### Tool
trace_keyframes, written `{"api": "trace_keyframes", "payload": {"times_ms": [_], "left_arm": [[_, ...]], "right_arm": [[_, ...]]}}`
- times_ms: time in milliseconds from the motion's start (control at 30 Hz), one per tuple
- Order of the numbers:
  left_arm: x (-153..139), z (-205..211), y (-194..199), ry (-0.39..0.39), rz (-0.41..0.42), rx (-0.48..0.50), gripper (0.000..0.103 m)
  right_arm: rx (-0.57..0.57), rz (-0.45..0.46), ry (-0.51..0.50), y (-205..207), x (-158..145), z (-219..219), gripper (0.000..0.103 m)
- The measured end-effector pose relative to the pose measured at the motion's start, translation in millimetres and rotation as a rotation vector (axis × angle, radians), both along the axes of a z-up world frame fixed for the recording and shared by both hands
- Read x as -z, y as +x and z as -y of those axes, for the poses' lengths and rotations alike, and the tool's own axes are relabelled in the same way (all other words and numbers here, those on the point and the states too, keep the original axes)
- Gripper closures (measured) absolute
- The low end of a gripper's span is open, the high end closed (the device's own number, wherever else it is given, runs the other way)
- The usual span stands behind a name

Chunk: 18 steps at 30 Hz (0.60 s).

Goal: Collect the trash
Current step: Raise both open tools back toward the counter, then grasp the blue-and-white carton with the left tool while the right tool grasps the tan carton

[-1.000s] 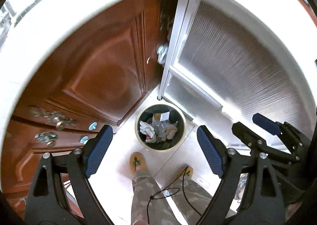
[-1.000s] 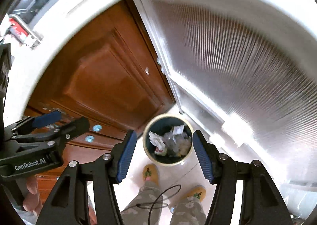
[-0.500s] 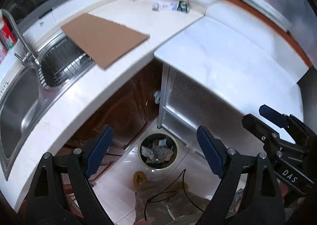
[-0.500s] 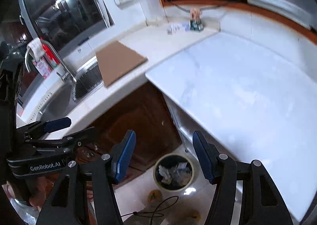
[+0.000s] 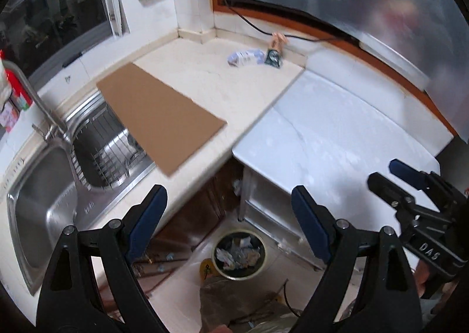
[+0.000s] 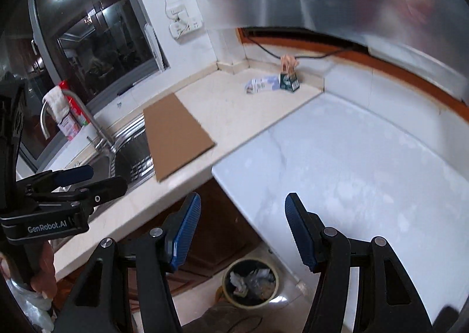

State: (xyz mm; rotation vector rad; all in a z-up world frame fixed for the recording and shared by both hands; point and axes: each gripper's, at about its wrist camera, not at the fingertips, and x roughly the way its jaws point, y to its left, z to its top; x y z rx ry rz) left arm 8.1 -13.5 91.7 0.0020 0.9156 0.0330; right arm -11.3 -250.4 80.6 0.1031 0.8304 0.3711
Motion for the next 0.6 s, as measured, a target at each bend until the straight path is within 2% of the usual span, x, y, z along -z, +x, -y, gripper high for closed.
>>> {"api": "trace_keyframes", "payload": {"times_ms": [133,367,600], "left_arm": [[-13.6,-24.7,47.0,-0.018,0.009,0.032,0.018],[-23.8,-62.2,149.3,0.012,0.012,0.152,0.018],[-12.5,-82.0,263.9,0.044,-0.007,0.271,0.018]], "right_arm": [[0.031,0.024,-0.025,41.6,-18.1,-13.9,0.042],[0.135,0.021,-0.054,135.8,-38.2,-46.5,0.042],[0.218,0.017,-0.108,249.7,-42.5,-78.2,0.042]]}}
